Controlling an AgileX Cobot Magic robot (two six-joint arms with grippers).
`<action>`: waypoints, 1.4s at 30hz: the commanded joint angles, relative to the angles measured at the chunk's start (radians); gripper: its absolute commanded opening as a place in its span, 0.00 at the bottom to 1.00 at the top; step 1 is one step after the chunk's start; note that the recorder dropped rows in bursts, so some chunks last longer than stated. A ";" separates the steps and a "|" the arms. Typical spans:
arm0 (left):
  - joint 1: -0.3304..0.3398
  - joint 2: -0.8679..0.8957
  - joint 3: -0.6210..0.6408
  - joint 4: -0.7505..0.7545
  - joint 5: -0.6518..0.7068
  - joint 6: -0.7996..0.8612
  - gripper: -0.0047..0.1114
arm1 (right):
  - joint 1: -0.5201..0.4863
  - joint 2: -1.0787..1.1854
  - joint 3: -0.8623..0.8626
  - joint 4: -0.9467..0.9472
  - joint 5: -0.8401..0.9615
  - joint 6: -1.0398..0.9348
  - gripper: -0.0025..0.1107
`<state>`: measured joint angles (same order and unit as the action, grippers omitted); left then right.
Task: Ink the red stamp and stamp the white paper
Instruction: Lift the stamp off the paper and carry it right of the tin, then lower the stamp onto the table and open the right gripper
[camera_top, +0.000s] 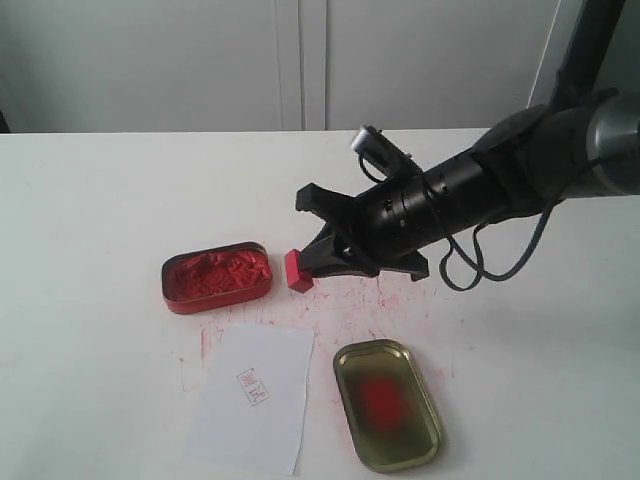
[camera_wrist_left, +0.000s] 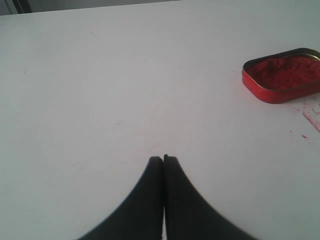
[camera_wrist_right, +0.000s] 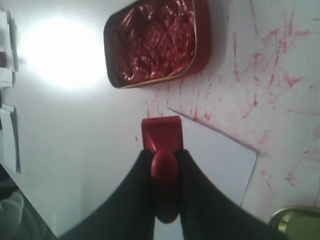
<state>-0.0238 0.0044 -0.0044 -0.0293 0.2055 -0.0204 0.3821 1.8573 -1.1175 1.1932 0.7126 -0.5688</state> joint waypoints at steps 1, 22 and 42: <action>0.001 -0.004 0.004 0.000 -0.003 -0.002 0.04 | -0.040 0.007 0.013 0.099 -0.014 -0.063 0.02; 0.001 -0.004 0.004 0.000 -0.003 -0.002 0.04 | -0.047 0.209 0.013 0.514 -0.045 -0.348 0.02; 0.001 -0.004 0.004 0.000 -0.003 -0.002 0.04 | -0.047 0.240 0.013 0.515 -0.113 -0.318 0.18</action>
<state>-0.0238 0.0044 -0.0044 -0.0293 0.2055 -0.0204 0.3399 2.0999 -1.1081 1.7048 0.6046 -0.8911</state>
